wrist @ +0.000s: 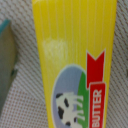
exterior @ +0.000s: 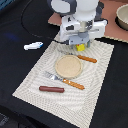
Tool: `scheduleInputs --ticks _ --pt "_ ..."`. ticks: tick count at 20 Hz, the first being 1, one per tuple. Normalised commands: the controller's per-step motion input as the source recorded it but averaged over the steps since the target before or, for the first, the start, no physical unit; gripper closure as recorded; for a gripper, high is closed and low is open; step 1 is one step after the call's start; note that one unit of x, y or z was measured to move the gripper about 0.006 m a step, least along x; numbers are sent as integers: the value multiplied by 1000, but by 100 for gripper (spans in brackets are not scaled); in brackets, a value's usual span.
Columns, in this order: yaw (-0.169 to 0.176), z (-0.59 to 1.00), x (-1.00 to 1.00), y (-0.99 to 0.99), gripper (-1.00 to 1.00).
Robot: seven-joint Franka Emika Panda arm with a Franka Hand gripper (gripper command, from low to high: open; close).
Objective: Interact with the objects in diverse but meaningful ways.
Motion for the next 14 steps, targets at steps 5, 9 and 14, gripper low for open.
scheduleInputs --ticks 5,9,14 --pt "0 -31 317 0 100" --pt "-7 229 280 -6 100" --pt "-74 956 93 -126 100"
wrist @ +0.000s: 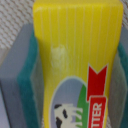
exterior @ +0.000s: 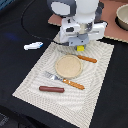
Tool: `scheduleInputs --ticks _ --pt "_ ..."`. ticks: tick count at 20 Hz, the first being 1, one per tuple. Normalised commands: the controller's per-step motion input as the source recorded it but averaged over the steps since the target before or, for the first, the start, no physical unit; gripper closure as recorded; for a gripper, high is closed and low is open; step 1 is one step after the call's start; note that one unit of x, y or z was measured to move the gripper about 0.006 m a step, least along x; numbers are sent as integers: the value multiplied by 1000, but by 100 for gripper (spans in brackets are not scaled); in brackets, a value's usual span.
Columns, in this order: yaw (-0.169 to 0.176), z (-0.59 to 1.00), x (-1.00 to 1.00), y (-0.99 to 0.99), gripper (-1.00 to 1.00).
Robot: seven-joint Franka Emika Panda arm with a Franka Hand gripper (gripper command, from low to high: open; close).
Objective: Interact with the objects in diverse but meaningful ways.
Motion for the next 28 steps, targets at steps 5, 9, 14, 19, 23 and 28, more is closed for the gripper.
scheduleInputs --ticks 5,9,14,19,23,28 --pt "-65 942 62 -465 100" --pt "-49 750 140 -540 100" --pt "-11 409 176 -620 100" --pt "0 117 68 -795 100" --pt "0 34 118 -901 100" --pt "0 33 136 -993 100"
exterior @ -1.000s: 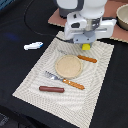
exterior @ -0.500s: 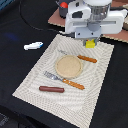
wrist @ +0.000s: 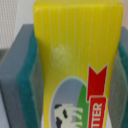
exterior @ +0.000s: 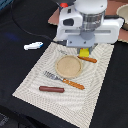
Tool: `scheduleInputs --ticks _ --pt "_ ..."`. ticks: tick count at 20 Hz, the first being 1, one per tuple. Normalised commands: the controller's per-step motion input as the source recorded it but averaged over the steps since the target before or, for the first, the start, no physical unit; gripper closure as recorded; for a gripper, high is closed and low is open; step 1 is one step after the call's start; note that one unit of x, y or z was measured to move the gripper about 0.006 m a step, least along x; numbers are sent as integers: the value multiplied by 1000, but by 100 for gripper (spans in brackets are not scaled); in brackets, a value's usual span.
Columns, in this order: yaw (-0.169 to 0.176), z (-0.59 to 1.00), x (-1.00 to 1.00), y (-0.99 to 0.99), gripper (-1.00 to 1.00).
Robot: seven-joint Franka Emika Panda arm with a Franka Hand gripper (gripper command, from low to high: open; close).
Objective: Interact with the objects in diverse but meaningful ways.
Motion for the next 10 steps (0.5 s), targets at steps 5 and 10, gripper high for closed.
scheduleInputs --ticks 5,10 --pt "0 57 139 -963 100" --pt "0 76 139 -960 100"
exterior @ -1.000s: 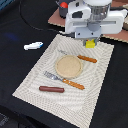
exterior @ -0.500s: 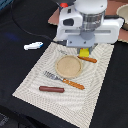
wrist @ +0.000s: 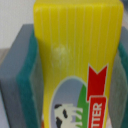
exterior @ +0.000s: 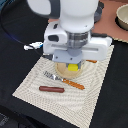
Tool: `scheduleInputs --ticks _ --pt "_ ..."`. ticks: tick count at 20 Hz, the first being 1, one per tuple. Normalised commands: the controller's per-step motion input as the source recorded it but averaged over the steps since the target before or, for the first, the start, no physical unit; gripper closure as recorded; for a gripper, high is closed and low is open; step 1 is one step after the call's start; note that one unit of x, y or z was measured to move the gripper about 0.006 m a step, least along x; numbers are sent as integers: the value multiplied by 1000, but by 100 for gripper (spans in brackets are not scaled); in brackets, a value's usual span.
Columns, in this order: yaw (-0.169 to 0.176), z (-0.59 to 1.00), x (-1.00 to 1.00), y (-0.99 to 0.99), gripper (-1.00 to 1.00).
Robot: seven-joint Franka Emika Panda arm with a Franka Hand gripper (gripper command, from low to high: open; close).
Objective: Interact with the objects in diverse but meaningful ways.
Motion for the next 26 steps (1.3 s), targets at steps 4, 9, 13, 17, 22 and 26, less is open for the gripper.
scheduleInputs --ticks 4,9,13,17,22,26 --pt "0 192 64 -904 100" --pt "23 163 -345 -410 100" --pt "40 119 -541 -89 100" --pt "32 19 -649 0 100" --pt "23 0 -847 0 100" --pt "8 -19 -952 -29 100"
